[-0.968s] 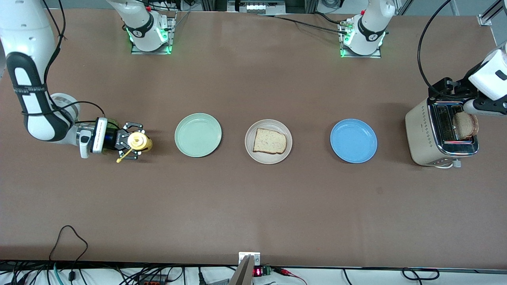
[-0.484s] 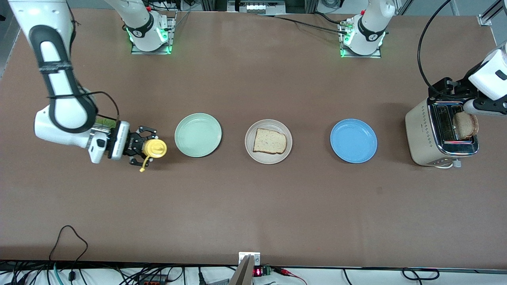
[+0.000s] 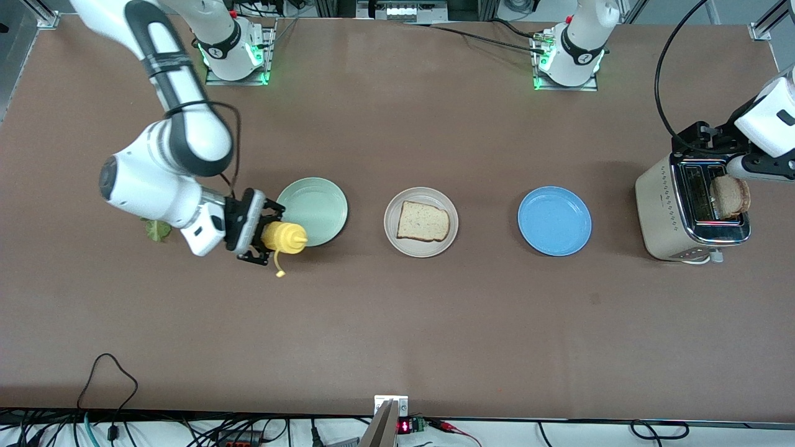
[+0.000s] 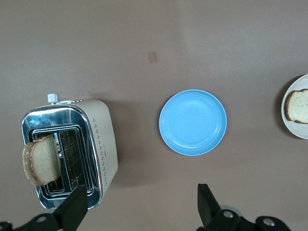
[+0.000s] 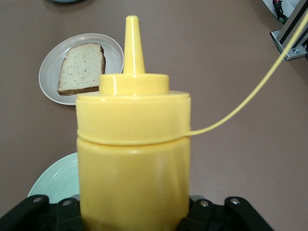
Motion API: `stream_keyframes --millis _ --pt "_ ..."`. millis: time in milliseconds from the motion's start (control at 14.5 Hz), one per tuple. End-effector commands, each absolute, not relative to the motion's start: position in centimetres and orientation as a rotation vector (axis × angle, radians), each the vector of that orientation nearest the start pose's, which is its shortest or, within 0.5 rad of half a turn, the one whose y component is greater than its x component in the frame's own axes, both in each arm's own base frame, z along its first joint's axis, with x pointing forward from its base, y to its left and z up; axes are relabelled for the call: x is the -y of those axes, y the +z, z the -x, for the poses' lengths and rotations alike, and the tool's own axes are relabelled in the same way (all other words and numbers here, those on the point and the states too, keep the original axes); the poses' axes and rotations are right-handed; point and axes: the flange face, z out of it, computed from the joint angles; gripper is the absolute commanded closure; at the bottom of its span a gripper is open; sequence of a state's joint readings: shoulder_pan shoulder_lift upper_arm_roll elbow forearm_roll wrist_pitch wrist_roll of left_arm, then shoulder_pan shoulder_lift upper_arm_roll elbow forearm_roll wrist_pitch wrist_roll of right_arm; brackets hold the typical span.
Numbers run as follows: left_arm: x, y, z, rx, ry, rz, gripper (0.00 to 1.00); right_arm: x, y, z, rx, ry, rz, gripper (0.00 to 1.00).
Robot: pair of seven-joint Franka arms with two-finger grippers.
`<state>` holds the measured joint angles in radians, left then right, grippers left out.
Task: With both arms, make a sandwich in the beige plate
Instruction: 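Carry the mustard bottle over the toast on the beige plate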
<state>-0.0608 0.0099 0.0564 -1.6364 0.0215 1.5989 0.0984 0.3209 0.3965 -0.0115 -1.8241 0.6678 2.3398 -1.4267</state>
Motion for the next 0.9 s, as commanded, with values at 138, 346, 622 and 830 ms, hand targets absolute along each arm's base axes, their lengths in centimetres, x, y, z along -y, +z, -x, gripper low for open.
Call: stream_keyframes --millis 138,346,622,830 --pt "0.1 59.6 -55.4 -0.152 0.074 3.097 0.0 -27.6 36.9 -62.5 1.747 -0.417 2.372 0.66" --pt "0.1 59.6 -55.4 -0.152 0.074 3.097 0.0 -32.2 36.9 -61.4 1.797 -0.366 2.48 0.66" --pt "0.2 59.6 -55.4 -0.152 0.074 3.097 0.0 -37.3 35.5 -59.4 1.898 -0.285 2.575 0.66" --pt "0.1 59.6 -55.4 -0.15 0.074 3.099 0.0 -41.6 35.7 -57.9 1.994 -0.166 2.687 0.66"
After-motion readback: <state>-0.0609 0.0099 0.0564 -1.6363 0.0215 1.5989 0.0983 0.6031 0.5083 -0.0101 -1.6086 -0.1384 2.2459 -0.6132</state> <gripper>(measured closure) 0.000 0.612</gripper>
